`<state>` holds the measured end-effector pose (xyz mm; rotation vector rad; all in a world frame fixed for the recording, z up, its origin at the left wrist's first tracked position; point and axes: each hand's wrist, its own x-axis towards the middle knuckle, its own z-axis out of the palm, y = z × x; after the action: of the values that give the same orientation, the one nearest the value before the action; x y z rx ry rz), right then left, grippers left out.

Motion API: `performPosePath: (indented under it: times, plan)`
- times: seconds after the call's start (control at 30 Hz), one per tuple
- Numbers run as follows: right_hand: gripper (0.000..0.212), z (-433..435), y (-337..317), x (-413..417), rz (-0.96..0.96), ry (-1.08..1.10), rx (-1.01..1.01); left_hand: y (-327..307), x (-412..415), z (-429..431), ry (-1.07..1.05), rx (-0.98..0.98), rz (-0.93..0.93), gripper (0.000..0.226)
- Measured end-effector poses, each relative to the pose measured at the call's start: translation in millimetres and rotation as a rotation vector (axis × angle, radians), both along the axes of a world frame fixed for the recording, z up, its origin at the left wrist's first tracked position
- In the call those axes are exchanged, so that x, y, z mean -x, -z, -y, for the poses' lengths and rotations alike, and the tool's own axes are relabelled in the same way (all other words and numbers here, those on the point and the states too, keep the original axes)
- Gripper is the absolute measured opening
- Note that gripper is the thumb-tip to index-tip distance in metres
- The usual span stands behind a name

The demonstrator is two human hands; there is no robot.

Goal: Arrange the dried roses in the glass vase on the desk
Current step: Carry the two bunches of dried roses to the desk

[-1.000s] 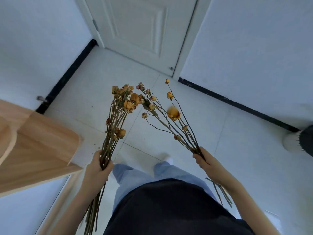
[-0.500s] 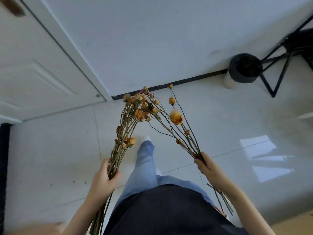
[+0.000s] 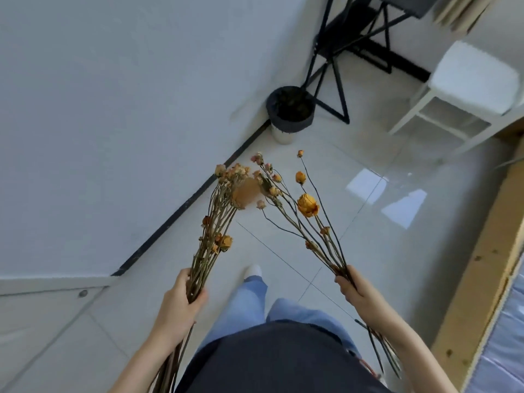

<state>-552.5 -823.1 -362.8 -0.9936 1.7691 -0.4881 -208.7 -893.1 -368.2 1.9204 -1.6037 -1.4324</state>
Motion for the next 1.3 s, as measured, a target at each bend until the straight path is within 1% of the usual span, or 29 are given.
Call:
performPosePath:
  times: [0.07,0.13,0.2,0.3,0.43,0.63,0.83,1.0,1.17,1.3]
  plan:
    - [0.012,4,-5,2,-0.015,0.027,0.003,-3,6,24,0.030,-0.011,-0.010,0.019]
    - [0.012,9,-5,15,-0.026,0.153,-0.004,3,23,60,0.130,-0.022,-0.006,0.022]
    - [0.011,10,-8,15,-0.030,0.193,0.002,0,33,81,0.160,-0.036,-0.011,0.024]
    - [0.010,19,-7,33,-0.048,0.312,-0.015,5,66,121,0.281,-0.062,-0.012,0.024]
    - [0.013,38,-4,60,-0.048,0.389,-0.013,9,115,167,0.390,-0.074,-0.014,0.023]
    - [0.011,86,3,130,0.002,0.455,0.012,15,200,229,0.425,-0.070,-0.036,0.021]
    - [0.014,140,-2,223,-0.011,0.405,-0.006,8,293,281,0.423,-0.046,-0.031,0.023]
    - [0.014,182,-10,281,0.010,0.395,0.005,-3,360,323,0.424,-0.003,-0.023,0.025]
    - [0.012,218,-8,329,0.043,0.451,0.000,-7,425,372,0.472,-0.002,-0.021,0.031]
    - [0.011,255,-6,377,0.052,0.549,0.014,-3,486,421,0.539,-0.015,-0.034,0.031]
